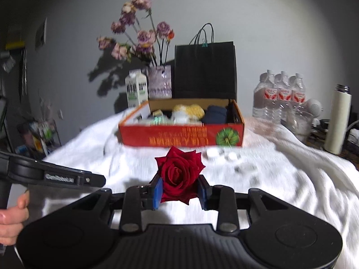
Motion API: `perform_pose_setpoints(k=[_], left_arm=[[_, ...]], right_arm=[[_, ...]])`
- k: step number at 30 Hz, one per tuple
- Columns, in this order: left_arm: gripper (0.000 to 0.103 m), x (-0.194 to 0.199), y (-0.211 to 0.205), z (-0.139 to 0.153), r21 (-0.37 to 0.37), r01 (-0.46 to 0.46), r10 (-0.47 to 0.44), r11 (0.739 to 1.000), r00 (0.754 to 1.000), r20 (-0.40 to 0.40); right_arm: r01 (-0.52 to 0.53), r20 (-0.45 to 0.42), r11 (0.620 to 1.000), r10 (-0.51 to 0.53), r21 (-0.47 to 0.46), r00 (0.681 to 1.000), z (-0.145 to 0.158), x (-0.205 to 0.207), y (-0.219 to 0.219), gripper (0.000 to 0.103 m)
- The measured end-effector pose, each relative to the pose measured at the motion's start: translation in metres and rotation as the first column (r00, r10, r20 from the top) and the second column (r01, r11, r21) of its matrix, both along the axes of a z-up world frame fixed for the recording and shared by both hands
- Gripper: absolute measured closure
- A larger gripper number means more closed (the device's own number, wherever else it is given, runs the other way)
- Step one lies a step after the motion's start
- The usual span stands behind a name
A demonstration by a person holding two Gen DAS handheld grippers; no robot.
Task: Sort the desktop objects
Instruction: 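Carry the cap and rose into the cardboard box and open both tools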
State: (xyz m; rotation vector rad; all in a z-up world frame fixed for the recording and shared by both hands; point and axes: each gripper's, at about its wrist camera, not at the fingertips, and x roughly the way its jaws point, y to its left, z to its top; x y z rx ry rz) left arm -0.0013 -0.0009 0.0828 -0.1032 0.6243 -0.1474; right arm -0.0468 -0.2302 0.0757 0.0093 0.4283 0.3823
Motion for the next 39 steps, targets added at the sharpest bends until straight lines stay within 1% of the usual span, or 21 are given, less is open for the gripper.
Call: perform_pose_setpoints(k=[5,8,9,10,12,14,15,18,19,20,21,23,25,26,27,28,30,32,34,36,39], left_arm=[[0.075,0.07,0.027,0.051,0.031,-0.047,0.044,0.998,0.995,0.084],[0.075,0.132,0.033,0.067,0.041,-0.05,0.047,0.998,0.996,0.078],[0.075,0.156,0.031,0.068,0.068,-0.03,0.026,0.997,0.998,0.062],[0.075,0.18,0.027,0.066,0.101,-0.028,0.024,0.994,0.999,0.048],[0.075,0.226,0.024,0.059,0.148,-0.076,0.074,0.986,0.997,0.022],[0.075,0.268,0.027,0.05,0.139,-0.101,0.105,0.985,0.994,-0.023],[0.075,0.287,0.031,0.045,0.124,-0.103,0.111,0.987,0.992,-0.06],[0.075,0.333,0.035,0.031,0.072,-0.091,0.1,0.993,0.986,-0.132],[0.074,0.345,0.034,0.026,0.074,-0.074,0.085,0.994,0.986,-0.145],[0.073,0.355,0.033,0.021,0.084,-0.096,0.107,0.992,0.985,-0.138],[0.073,0.363,0.031,0.018,0.102,-0.123,0.136,0.987,0.983,-0.123],[0.064,0.375,0.026,0.013,0.143,-0.133,0.149,0.981,0.983,-0.109],[0.046,0.381,0.024,0.013,0.153,-0.147,0.163,0.977,0.981,-0.103],[0.043,0.38,0.026,0.017,0.142,-0.16,0.175,0.977,0.98,-0.096],[0.035,0.378,0.028,0.02,0.125,-0.164,0.176,0.978,0.98,-0.092],[0.021,0.376,0.03,0.024,0.11,-0.164,0.174,0.98,0.981,-0.088],[0.006,0.371,0.033,0.032,0.114,-0.191,0.2,0.975,0.977,-0.076],[0.006,0.367,0.033,0.039,0.142,-0.237,0.248,0.961,0.967,-0.06],[0.006,0.364,0.034,0.043,0.162,-0.263,0.279,0.951,0.957,-0.084],[0.004,0.36,0.033,0.047,0.182,-0.284,0.312,0.941,0.938,-0.152],[0.003,0.348,0.032,0.049,0.228,-0.292,0.349,0.929,0.898,-0.27]], right_arm=[[-0.051,0.07,0.999,0.052,-0.017,0.996,0.045,0.07,0.004,0.072],[-0.08,0.057,0.997,0.08,-0.005,0.995,0.069,0.131,0.009,0.072],[-0.082,0.041,0.997,0.082,-0.005,0.996,0.075,0.154,0.012,0.072],[-0.079,0.023,0.997,0.079,-0.006,0.997,0.08,0.177,0.015,0.072],[-0.063,-0.015,0.997,0.063,-0.036,0.998,0.086,0.224,0.024,0.072],[-0.016,-0.042,0.994,0.011,-0.112,0.999,0.085,0.267,0.036,0.072],[-0.003,-0.072,0.993,-0.006,-0.12,0.997,0.082,0.288,0.041,0.072],[-0.012,-0.175,0.996,-0.004,-0.091,0.985,0.073,0.346,0.051,0.072],[-0.011,-0.2,0.996,-0.008,-0.093,0.98,0.069,0.364,0.055,0.072],[-0.013,-0.223,0.995,-0.009,-0.099,0.975,0.064,0.38,0.06,0.071],[-0.015,-0.246,0.995,-0.01,-0.099,0.969,0.059,0.394,0.065,0.069],[-0.016,-0.284,0.995,-0.013,-0.099,0.959,0.047,0.417,0.077,0.067],[-0.015,-0.318,0.994,-0.022,-0.112,0.948,0.038,0.435,0.087,0.057],[-0.012,-0.328,0.993,-0.028,-0.119,0.944,0.036,0.439,0.091,0.044],[-0.013,-0.338,0.992,-0.031,-0.125,0.941,0.036,0.441,0.093,0.031],[-0.009,-0.341,0.992,-0.035,-0.126,0.94,0.037,0.441,0.093,0.027],[0.003,-0.321,0.993,-0.042,-0.122,0.946,0.043,0.436,0.088,0.018],[0.02,-0.327,0.991,-0.062,-0.13,0.943,0.049,0.43,0.081,0.017],[0.043,-0.347,0.988,-0.092,-0.145,0.933,0.052,0.425,0.074,0.017],[0.076,-0.356,0.984,-0.129,-0.159,0.926,0.056,0.415,0.066,0.017],[0.096,-0.366,0.984,-0.145,-0.148,0.919,0.065,0.402,0.06,0.017]])
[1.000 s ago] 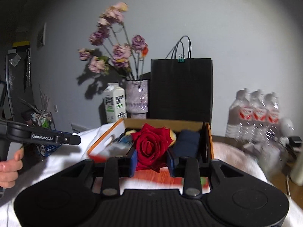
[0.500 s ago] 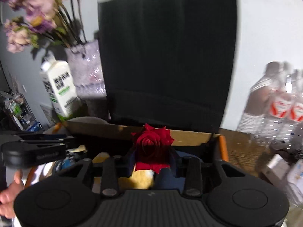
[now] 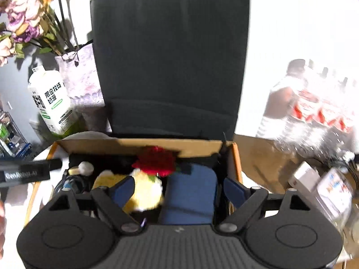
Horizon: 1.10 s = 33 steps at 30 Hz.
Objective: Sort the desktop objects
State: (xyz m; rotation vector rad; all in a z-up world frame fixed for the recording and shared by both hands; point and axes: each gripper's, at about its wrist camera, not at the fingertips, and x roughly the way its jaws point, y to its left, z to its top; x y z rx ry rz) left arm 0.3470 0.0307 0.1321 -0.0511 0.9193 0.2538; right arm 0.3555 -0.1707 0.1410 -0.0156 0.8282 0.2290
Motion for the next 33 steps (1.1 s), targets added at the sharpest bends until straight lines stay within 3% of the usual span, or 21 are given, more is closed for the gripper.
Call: perform_pose_setpoints(k=[8,10,13,17,19,23,27,29,33], left_arm=[[0.003,-0.096,-0.006,0.021,-0.013,0.068,-0.068,0.998,0.998,0.016],[0.003,-0.126,-0.001,0.026,-0.013,0.026,-0.026,1.0,0.998,0.061],[0.001,-0.172,0.012,0.025,-0.08,-0.039,0.048,0.996,0.992,0.117],[0.001,-0.23,0.016,0.013,-0.104,-0.037,0.05,0.994,0.991,0.126],[0.001,-0.264,0.014,0.01,-0.121,0.014,0.005,0.993,0.988,0.157],[0.0,-0.347,0.015,-0.001,-0.153,0.138,-0.093,0.979,0.959,0.269],[0.0,-0.414,0.0,-0.025,-0.045,0.225,-0.197,0.973,0.921,0.336],[0.0,-0.439,-0.009,-0.039,-0.012,0.223,-0.204,0.975,0.911,0.359],[0.0,-0.46,-0.024,-0.064,-0.026,0.261,-0.236,0.965,0.907,0.348]], right_arm=[[-0.04,0.056,0.999,0.04,0.014,0.998,0.02,-0.081,-0.015,0.014],[-0.065,0.069,0.998,0.064,0.014,0.996,0.023,-0.107,-0.017,0.014],[-0.114,0.107,0.993,0.11,0.031,0.988,0.026,-0.151,-0.023,0.013],[-0.166,0.161,0.981,0.149,0.101,0.976,0.026,-0.215,-0.037,0.01],[-0.176,0.179,0.974,0.149,0.142,0.972,0.023,-0.249,-0.045,0.01],[-0.199,0.256,0.961,0.146,0.195,0.956,0.01,-0.325,-0.062,0.004],[-0.169,0.331,0.97,0.103,0.176,0.938,-0.015,-0.396,-0.076,0.003],[-0.134,0.379,0.981,0.071,0.141,0.923,-0.029,-0.426,-0.076,0.002],[-0.015,0.442,0.994,-0.034,0.106,0.896,-0.06,-0.471,-0.079,0.001]])
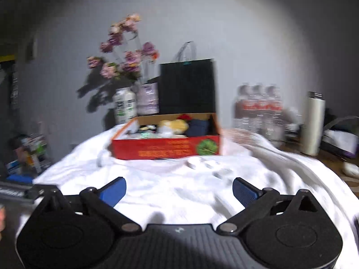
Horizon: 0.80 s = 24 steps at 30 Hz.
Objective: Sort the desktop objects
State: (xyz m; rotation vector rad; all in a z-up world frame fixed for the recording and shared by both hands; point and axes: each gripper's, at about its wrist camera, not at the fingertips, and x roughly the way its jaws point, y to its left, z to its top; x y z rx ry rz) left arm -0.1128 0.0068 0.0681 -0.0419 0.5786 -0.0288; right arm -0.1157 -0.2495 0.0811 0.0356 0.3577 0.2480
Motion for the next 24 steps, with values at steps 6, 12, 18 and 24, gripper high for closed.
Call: perform_pose_setpoints(k=[6,12,18,24], left_arm=[[0.0,0.004,-0.017,-0.016,0.038,0.039,-0.039,0.999,0.999,-0.001],[0.001,0.025,-0.025,-0.023,0.002,0.09,-0.09,0.996,0.996,-0.021],[0.003,0.1,-0.064,-0.005,0.047,0.224,-0.226,0.973,0.974,0.029],[0.01,0.211,-0.109,-0.026,0.076,0.282,-0.283,0.956,0.959,-0.003]], right_arm=[[0.039,-0.027,0.997,-0.041,-0.062,0.999,-0.028,-0.004,-0.004,0.001],[0.057,-0.035,0.997,-0.059,-0.05,0.998,-0.037,0.015,-0.008,0.005],[0.023,-0.063,0.995,-0.029,-0.093,0.998,-0.036,0.075,-0.012,0.017],[0.052,-0.142,0.993,-0.066,-0.102,0.988,-0.047,0.178,-0.024,0.035]])
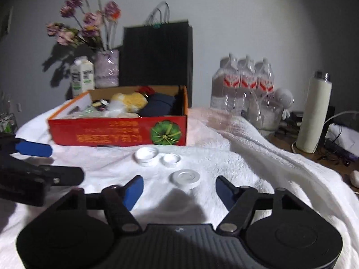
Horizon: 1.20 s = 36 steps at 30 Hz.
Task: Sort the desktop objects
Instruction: 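Grasp the white round lid with the right tool while the left tool grasps a white cap, then lift the white lid and white cap off the towel with both tools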
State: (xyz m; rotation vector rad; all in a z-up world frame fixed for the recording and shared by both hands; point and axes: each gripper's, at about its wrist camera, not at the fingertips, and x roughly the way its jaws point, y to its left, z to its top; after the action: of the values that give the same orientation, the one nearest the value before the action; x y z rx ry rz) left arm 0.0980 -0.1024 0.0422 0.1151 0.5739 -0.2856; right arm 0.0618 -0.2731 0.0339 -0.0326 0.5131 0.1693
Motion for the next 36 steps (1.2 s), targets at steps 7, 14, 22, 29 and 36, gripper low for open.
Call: perform_pose_setpoints(k=[7,14,22,29,36], left_arm=[[0.019,0.07,-0.021,-0.025,-0.058,0.037,-0.042,0.998,0.995,-0.089],[0.046,0.076,-0.034,-0.036,-0.018,0.05,-0.051,0.999,0.994,-0.092],[0.09,0.065,-0.017,-0.03,-0.072,-0.001,-0.004,0.997,0.998,-0.067],[0.087,0.036,-0.007,-0.02,-0.089,-0.017,0.013,0.996,0.998,-0.055],[0.044,0.058,-0.028,-0.021,0.006,0.02,-0.02,1.0,0.999,-0.031]], right_arm=[[0.078,-0.078,0.997,-0.077,0.015,0.994,-0.025,0.051,-0.001,0.053],[0.046,-0.113,0.999,-0.043,0.026,0.993,-0.033,0.052,0.003,0.056],[0.059,-0.082,0.997,-0.054,0.055,0.995,-0.028,0.048,0.0,0.066],[0.049,-0.001,0.998,-0.049,0.038,0.999,-0.021,0.032,0.007,0.066],[0.051,0.0,0.998,-0.051,0.036,0.999,-0.02,0.027,0.009,0.065]])
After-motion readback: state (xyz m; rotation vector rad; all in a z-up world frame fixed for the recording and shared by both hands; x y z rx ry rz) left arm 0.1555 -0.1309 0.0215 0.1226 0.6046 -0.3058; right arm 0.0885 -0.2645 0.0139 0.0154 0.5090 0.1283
